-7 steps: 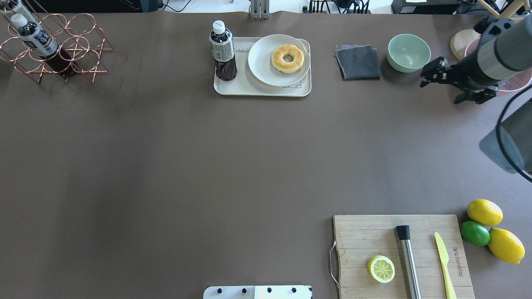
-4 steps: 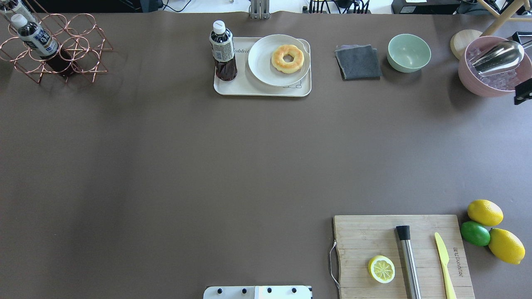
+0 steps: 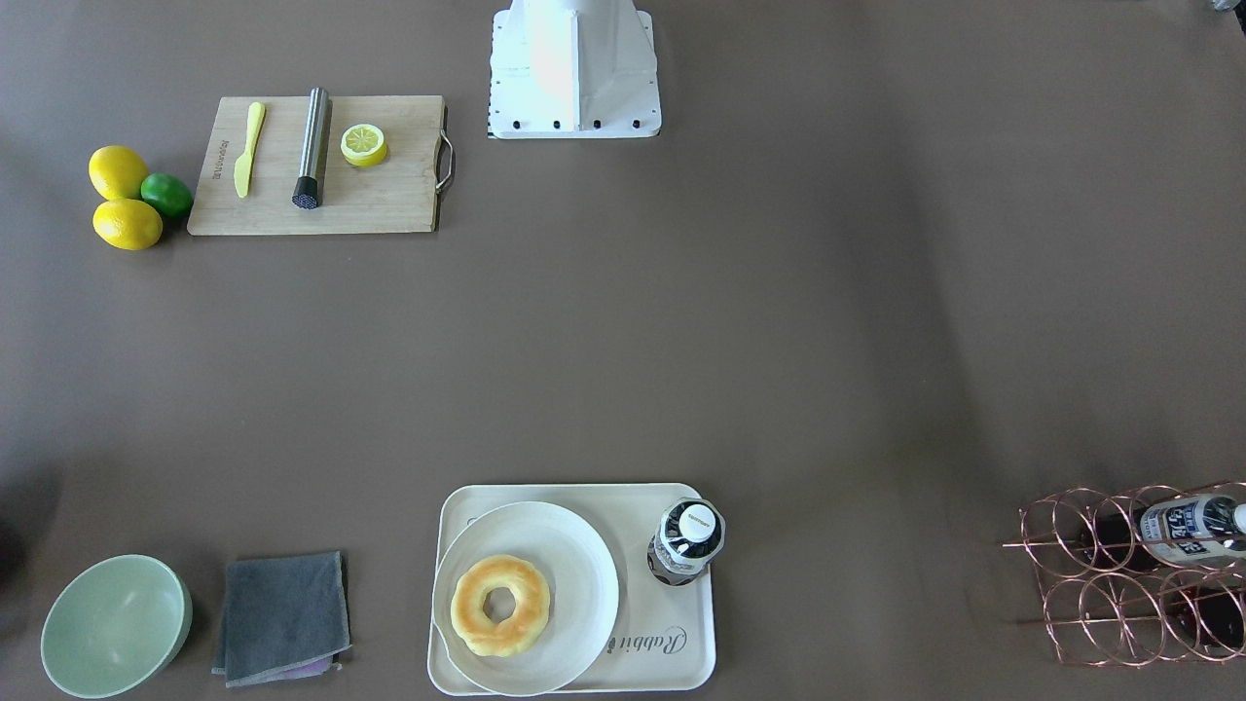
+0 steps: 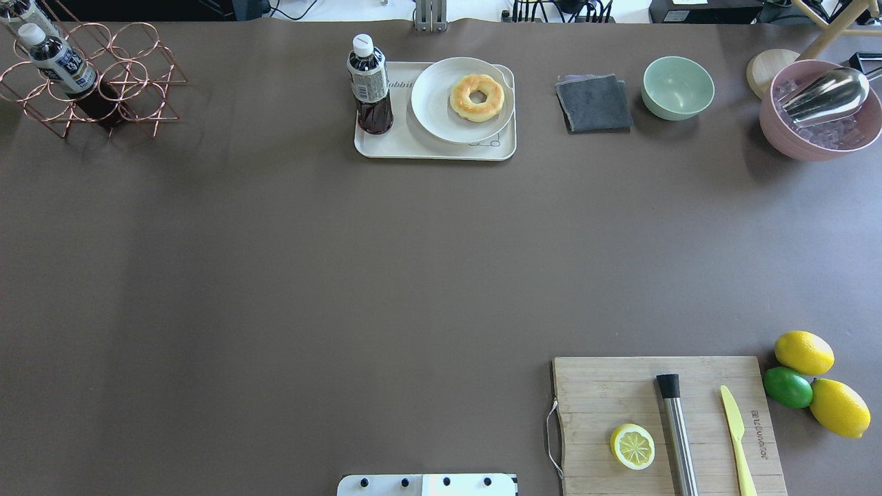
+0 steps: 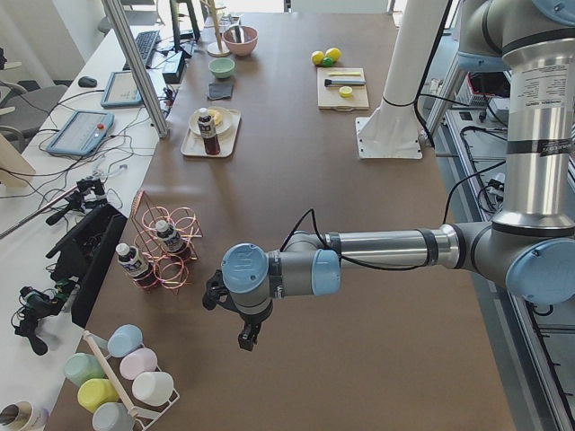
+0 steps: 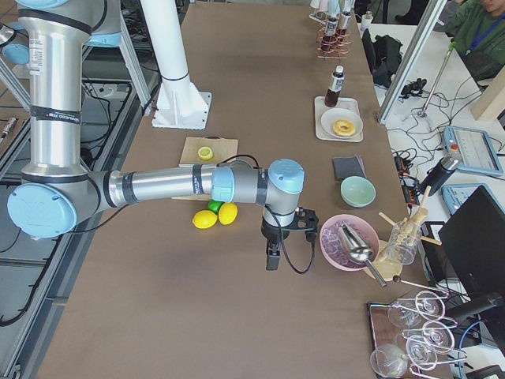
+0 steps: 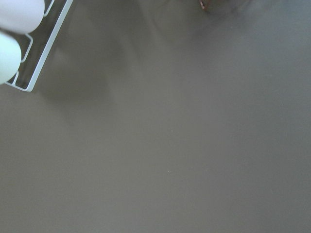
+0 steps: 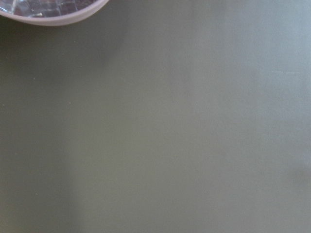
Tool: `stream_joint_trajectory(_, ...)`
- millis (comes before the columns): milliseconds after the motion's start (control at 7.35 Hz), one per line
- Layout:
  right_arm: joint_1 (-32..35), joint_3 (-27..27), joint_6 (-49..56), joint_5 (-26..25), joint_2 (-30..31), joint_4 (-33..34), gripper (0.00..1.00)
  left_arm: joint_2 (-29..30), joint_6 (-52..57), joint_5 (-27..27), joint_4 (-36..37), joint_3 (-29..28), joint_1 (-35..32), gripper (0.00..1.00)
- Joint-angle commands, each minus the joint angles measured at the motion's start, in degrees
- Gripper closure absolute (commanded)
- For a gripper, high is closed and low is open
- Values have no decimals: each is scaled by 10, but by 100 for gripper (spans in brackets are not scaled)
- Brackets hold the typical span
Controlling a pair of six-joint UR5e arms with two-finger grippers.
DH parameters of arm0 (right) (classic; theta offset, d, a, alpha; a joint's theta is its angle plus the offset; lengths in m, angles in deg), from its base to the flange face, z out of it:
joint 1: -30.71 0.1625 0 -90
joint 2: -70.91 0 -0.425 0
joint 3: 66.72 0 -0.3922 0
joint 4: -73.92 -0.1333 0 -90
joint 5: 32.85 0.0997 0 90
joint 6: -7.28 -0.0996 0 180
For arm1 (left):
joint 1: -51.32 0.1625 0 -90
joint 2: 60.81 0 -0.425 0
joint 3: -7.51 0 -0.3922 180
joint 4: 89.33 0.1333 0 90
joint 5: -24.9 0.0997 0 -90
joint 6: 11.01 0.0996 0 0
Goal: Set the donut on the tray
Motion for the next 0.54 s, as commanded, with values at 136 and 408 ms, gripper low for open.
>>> stream_joint_trajectory(136, 15, 26, 8, 7, 12, 1, 0, -1, -6, 0, 0, -38, -15, 1)
stream_joint_trajectory(408, 19, 30, 9, 8, 12, 1, 0, -3, -8, 0, 0, -32, -16, 1)
